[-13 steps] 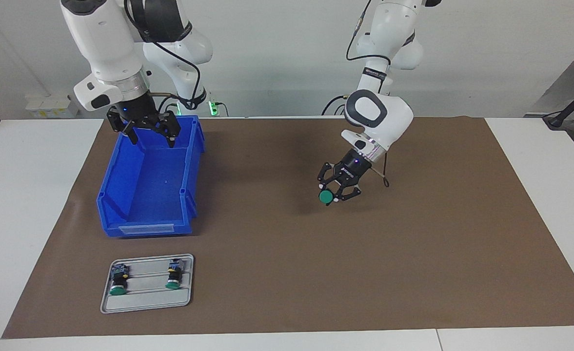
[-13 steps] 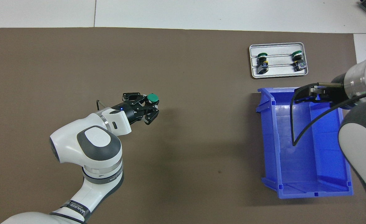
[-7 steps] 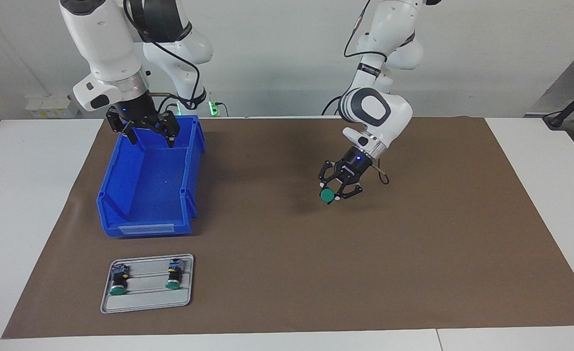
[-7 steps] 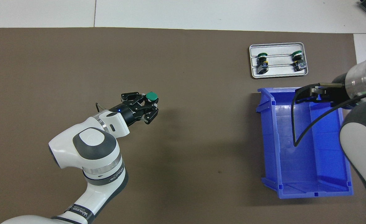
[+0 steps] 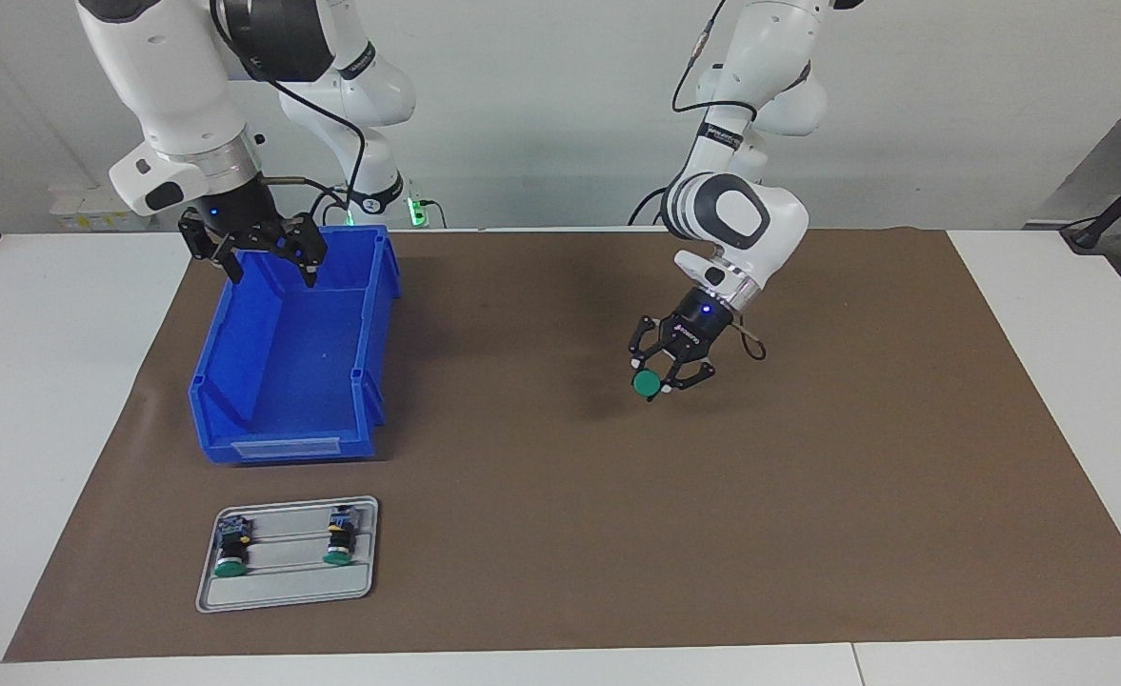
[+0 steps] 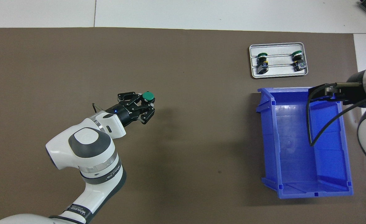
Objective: Place and press button with both arms
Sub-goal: 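Carry the green button nearer the robot with the left gripper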
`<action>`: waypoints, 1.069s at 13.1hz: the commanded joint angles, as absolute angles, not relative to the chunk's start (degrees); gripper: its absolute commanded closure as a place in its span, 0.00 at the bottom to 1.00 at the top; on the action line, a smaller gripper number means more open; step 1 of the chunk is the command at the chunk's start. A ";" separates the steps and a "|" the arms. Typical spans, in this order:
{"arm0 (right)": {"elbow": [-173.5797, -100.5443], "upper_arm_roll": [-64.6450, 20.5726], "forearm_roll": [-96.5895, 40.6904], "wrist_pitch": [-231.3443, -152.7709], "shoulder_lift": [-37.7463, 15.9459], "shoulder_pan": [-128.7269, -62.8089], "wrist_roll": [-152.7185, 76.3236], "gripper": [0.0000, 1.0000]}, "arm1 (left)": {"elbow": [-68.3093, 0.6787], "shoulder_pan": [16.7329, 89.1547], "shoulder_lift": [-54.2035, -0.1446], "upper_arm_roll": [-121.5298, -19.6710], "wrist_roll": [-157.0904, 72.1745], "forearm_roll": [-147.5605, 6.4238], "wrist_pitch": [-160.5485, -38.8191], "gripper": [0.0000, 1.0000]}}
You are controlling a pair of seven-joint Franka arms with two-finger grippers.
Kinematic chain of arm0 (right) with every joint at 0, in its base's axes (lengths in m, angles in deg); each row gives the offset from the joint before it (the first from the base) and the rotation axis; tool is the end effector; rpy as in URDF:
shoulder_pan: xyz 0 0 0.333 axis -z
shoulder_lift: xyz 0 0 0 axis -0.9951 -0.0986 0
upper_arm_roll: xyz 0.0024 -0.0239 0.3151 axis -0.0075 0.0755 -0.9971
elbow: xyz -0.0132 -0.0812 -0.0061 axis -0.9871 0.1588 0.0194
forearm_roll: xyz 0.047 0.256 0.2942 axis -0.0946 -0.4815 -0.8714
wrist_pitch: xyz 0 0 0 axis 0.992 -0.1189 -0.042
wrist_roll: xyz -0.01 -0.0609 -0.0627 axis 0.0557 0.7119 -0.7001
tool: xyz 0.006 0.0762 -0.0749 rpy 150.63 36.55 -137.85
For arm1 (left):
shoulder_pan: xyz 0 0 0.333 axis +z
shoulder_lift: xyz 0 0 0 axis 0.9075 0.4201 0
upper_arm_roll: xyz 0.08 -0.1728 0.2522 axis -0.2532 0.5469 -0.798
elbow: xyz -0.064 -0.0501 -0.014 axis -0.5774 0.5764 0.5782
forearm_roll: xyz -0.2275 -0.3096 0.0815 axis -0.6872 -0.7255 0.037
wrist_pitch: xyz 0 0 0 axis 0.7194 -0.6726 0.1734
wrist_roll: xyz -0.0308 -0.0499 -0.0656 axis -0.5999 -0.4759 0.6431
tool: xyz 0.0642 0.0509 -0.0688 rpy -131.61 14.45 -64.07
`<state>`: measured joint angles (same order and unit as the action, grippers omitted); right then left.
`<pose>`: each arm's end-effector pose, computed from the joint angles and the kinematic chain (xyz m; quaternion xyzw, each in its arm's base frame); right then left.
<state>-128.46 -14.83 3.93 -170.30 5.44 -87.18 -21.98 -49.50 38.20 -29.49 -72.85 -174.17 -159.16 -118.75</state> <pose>0.5557 0.0253 0.6030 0.9988 -0.0453 0.0158 0.0097 0.5032 -0.2232 0.3356 0.8167 -0.2948 0.4204 0.2634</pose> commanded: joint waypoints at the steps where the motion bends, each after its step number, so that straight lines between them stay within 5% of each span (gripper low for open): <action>1: -128.23 -13.96 3.61 -169.03 6.02 -88.38 -23.34 0.00 | -50.65 40.55 -29.33 -72.92 -178.74 -160.83 -115.64 0.84; 9: -128.76 -13.96 3.61 -168.86 5.94 -88.47 -22.73 0.00 | -42.93 43.36 -19.05 -73.01 -180.94 -163.47 -111.95 0.83; 14: -128.85 -13.96 3.61 -168.68 5.94 -87.86 -22.73 0.00 | -46.84 43.98 -20.61 -72.92 -191.35 -170.81 -104.58 0.88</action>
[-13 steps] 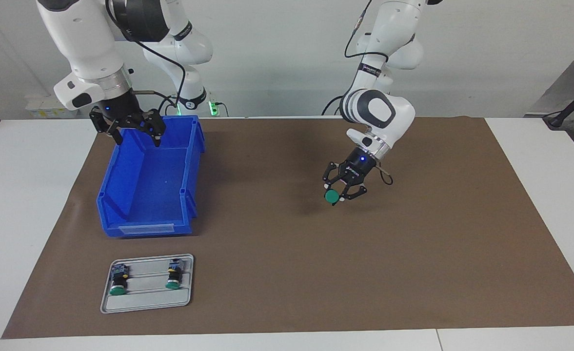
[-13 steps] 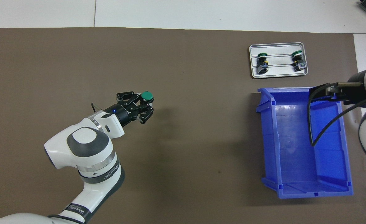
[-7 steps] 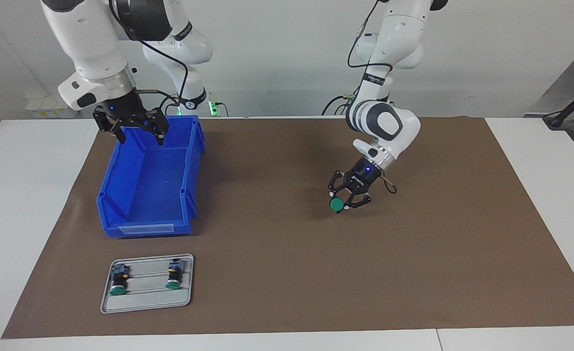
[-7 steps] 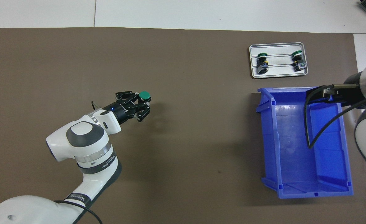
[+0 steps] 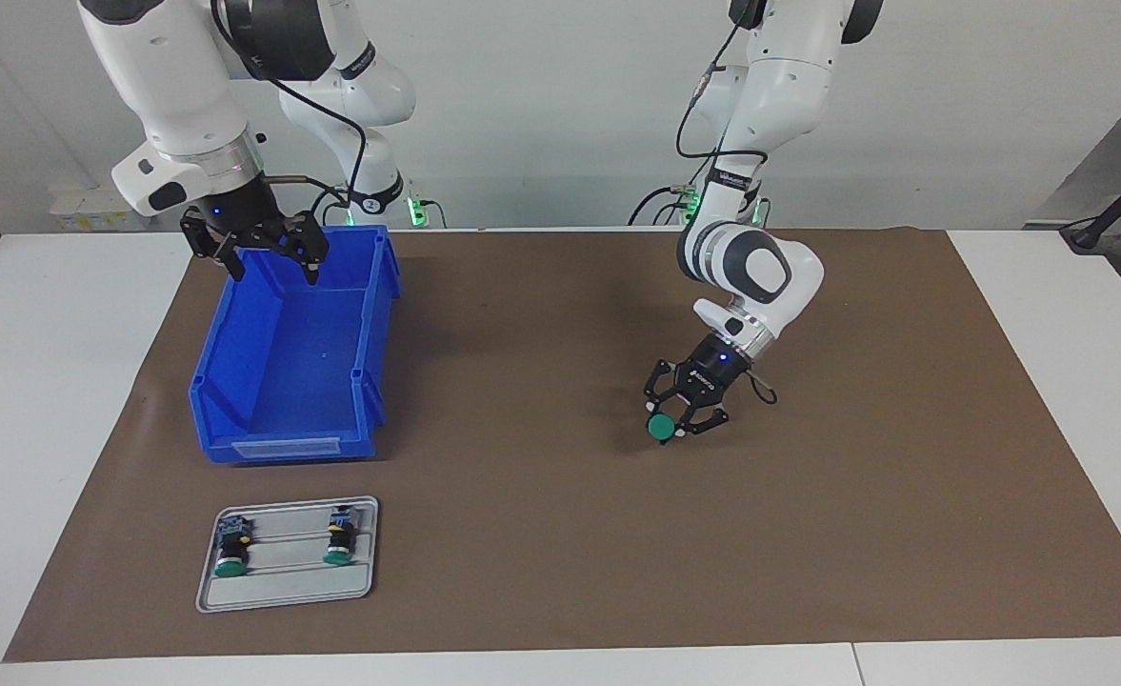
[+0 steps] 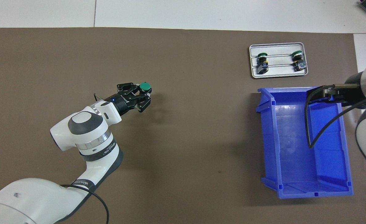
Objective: Place and press button with both arms
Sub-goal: 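Carry the green button nearer the robot with the left gripper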
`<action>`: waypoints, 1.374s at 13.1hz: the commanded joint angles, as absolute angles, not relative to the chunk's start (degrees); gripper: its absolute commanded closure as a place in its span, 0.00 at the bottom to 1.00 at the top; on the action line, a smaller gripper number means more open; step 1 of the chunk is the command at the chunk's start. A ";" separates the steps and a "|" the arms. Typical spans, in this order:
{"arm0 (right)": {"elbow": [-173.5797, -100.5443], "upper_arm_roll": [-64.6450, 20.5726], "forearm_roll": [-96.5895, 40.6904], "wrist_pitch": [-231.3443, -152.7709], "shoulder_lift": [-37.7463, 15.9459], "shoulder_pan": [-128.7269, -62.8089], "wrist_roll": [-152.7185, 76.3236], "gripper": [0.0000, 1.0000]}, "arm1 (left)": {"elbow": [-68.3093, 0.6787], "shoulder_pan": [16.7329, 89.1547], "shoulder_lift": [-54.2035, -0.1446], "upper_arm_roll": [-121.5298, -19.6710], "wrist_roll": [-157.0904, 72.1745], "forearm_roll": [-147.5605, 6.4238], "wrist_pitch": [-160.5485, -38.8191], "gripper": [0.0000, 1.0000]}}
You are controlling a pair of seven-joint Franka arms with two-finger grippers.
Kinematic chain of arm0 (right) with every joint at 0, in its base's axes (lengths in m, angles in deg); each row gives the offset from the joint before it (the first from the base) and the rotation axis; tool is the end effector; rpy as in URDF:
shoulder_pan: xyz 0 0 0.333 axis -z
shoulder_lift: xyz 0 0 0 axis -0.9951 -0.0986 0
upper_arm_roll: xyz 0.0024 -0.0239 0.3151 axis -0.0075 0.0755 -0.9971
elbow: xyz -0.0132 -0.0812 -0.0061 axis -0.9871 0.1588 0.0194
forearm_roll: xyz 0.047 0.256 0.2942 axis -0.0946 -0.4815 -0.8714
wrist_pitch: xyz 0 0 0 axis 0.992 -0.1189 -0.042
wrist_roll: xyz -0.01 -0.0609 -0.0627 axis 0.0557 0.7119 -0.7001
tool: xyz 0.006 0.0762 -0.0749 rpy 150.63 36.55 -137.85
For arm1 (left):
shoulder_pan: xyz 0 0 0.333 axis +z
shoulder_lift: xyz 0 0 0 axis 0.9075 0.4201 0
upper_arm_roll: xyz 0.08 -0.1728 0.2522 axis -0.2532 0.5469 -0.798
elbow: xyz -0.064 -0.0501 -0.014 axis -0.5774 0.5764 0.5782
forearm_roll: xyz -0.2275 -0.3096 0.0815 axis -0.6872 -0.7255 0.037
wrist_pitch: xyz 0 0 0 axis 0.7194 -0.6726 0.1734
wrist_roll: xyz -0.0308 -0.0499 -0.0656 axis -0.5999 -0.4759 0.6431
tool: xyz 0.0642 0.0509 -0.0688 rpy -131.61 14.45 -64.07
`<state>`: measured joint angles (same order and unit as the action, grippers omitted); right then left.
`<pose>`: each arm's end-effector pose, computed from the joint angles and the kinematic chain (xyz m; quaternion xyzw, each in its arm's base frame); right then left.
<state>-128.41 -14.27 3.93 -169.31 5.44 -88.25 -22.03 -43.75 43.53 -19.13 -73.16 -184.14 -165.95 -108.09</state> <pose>0.5537 0.0300 0.6019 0.9991 -0.0406 0.0076 0.0104 0.5478 -0.2085 0.2774 0.7921 -0.2877 0.4485 0.2977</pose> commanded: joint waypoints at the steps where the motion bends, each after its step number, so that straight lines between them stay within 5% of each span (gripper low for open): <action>1: -128.85 -13.96 3.61 -168.68 5.94 -87.86 -22.73 0.00 | -49.57 43.63 -21.75 -72.92 -195.93 -175.11 -102.04 0.88; 7: -128.85 -13.96 3.61 -168.68 5.94 -88.12 -22.73 0.00 | -64.35 43.80 -29.05 -72.84 -205.28 -179.29 -86.21 0.88; 18: -128.85 -13.96 3.61 -168.68 5.94 -88.12 -22.73 0.00 | -74.46 44.68 -29.59 -73.01 -216.18 -179.29 -73.63 0.93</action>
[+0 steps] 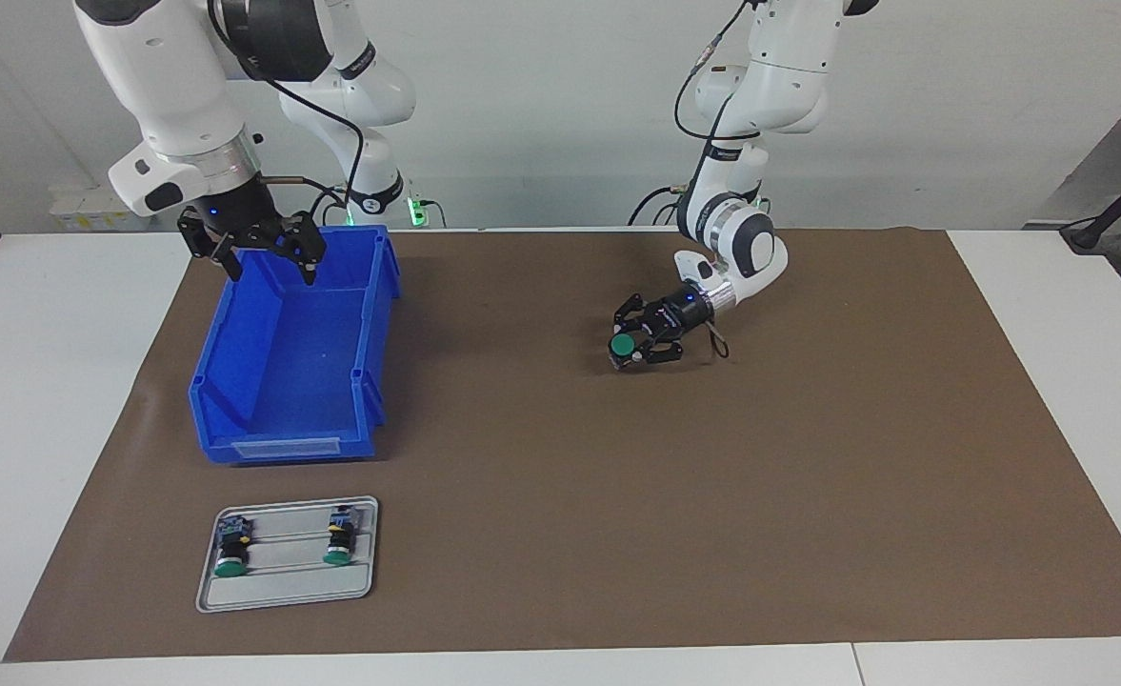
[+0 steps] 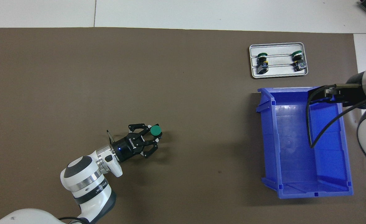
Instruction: Place and press button with both arms
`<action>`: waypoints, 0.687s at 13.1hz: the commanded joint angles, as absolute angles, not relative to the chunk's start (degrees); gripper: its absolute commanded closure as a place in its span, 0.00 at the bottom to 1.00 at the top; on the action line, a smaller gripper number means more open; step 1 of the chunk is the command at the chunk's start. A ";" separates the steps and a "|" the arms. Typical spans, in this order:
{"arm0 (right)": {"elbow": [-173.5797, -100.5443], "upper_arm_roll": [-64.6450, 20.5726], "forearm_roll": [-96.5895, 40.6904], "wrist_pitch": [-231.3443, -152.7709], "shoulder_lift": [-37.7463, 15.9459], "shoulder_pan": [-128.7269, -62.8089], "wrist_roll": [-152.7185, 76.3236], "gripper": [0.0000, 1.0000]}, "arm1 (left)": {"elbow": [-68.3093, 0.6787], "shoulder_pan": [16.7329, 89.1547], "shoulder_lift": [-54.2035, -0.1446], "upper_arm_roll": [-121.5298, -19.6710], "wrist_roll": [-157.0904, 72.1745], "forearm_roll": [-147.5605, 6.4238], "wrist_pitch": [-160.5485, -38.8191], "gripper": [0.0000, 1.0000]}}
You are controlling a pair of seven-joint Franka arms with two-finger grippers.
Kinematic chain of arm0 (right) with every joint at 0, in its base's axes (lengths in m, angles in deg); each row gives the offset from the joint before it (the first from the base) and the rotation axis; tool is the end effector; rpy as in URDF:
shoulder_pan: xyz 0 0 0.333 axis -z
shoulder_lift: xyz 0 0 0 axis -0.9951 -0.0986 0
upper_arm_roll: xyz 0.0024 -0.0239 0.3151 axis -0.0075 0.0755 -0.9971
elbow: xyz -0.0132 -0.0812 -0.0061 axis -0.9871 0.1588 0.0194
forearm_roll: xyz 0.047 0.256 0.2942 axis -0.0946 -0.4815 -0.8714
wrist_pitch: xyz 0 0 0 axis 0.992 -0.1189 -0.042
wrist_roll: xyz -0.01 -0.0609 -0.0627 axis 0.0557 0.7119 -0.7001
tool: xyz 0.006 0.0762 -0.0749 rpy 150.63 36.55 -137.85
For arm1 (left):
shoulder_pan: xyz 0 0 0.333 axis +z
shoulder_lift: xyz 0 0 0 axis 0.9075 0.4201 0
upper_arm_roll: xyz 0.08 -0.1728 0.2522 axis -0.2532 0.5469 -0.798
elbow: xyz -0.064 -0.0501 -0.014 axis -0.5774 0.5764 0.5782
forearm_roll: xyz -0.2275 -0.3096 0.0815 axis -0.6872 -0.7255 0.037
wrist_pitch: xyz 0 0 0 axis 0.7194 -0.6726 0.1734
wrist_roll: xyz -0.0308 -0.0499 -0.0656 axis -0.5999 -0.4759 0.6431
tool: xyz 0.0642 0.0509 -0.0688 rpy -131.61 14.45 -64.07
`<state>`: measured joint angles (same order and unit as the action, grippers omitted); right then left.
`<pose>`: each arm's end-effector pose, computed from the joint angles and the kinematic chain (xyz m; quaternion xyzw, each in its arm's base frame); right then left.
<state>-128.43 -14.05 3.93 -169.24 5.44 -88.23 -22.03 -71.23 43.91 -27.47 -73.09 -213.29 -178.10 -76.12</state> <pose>0.5536 0.0277 0.6016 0.9990 -0.0427 0.0068 0.0105 0.4033 -0.2091 0.2154 0.6621 -0.3580 0.5348 0.3840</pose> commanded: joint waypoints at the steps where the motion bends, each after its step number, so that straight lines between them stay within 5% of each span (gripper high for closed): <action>1: -128.85 -13.96 3.61 -168.68 5.94 -88.12 -22.73 0.00 | -74.99 44.68 -29.59 -73.01 -217.24 -179.29 -73.02 0.93; 5: -128.85 -13.96 3.61 -168.68 5.94 -88.04 -22.73 0.00 | -75.79 44.25 -29.41 -73.01 -219.00 -179.29 -72.75 0.92; 9: -128.85 -13.96 3.61 -168.68 5.94 -88.12 -22.73 0.00 | -76.32 44.07 -29.32 -73.01 -220.85 -179.20 -73.54 0.81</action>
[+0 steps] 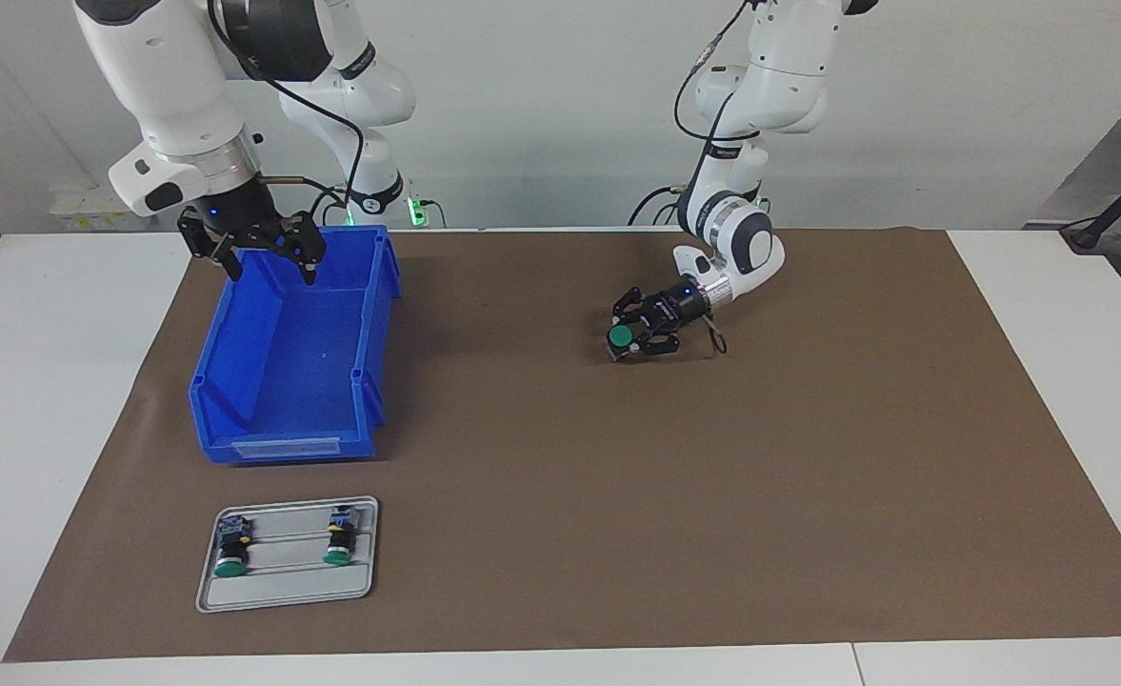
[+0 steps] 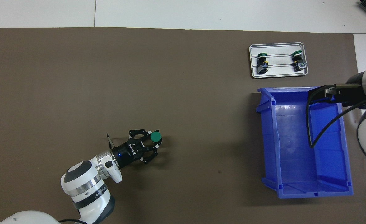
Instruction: Place and press button with both arms
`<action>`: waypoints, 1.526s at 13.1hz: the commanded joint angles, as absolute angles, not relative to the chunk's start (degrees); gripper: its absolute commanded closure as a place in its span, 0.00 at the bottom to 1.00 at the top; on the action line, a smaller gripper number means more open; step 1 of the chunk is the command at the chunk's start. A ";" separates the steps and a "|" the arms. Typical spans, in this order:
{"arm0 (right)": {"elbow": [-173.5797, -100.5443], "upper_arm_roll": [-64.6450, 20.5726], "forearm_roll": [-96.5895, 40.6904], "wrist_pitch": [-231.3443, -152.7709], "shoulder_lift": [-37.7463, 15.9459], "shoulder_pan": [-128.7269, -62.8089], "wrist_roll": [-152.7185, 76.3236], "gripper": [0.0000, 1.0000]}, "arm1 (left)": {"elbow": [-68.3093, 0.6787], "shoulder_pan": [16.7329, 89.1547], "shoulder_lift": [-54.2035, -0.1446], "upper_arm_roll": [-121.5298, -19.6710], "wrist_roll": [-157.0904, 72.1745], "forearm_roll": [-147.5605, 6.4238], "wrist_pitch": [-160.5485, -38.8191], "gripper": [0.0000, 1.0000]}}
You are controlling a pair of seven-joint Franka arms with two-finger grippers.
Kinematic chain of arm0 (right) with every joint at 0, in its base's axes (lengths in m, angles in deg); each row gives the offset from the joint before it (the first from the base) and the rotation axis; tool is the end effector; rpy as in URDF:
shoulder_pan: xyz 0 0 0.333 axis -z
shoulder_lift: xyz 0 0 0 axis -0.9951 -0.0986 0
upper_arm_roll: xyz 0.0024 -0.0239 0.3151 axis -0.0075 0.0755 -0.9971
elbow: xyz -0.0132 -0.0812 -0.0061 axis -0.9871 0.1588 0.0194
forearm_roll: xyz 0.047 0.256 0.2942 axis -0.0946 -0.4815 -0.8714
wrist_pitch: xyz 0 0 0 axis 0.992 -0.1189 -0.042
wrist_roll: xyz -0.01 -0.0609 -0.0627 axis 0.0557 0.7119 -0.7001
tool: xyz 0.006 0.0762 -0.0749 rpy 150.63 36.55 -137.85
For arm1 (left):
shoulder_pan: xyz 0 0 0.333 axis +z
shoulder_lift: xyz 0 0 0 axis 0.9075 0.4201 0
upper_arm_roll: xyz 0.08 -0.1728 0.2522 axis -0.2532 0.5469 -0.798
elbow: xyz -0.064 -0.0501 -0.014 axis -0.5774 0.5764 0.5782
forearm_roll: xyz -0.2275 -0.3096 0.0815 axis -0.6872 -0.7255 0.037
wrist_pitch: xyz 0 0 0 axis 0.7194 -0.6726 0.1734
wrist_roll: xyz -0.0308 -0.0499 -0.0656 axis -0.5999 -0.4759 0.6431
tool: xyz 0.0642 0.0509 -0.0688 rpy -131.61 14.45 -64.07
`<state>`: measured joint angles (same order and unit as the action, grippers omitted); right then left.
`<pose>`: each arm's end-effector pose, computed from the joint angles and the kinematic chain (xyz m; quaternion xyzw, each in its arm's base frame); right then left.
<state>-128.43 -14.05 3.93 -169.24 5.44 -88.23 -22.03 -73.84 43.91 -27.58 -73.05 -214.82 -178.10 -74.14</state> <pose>0.5536 0.0277 0.6016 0.9990 -0.0427 0.0068 0.0105 0.3862 -0.2059 0.2052 0.6600 -0.3612 0.5314 0.3894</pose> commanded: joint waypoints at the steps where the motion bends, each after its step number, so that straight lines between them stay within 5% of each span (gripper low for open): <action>1: -128.85 -13.96 3.61 -168.68 5.94 -88.12 -22.73 0.00 | -76.40 43.98 -29.32 -73.01 -220.94 -179.20 -73.54 0.78; 11: -128.85 -13.96 3.61 -168.68 5.94 -88.12 -22.73 0.00 | -77.37 43.89 -29.59 -73.01 -221.20 -179.11 -73.27 0.29; 13: -128.85 -13.96 3.61 -168.68 5.94 -88.12 -22.73 0.00 | -77.37 43.89 -29.67 -72.93 -221.38 -179.03 -73.45 0.13; 20: -128.85 -13.96 3.61 -168.68 5.94 -88.12 -22.73 0.00 | -78.78 41.78 -29.85 -73.01 -221.55 -179.03 -73.45 0.10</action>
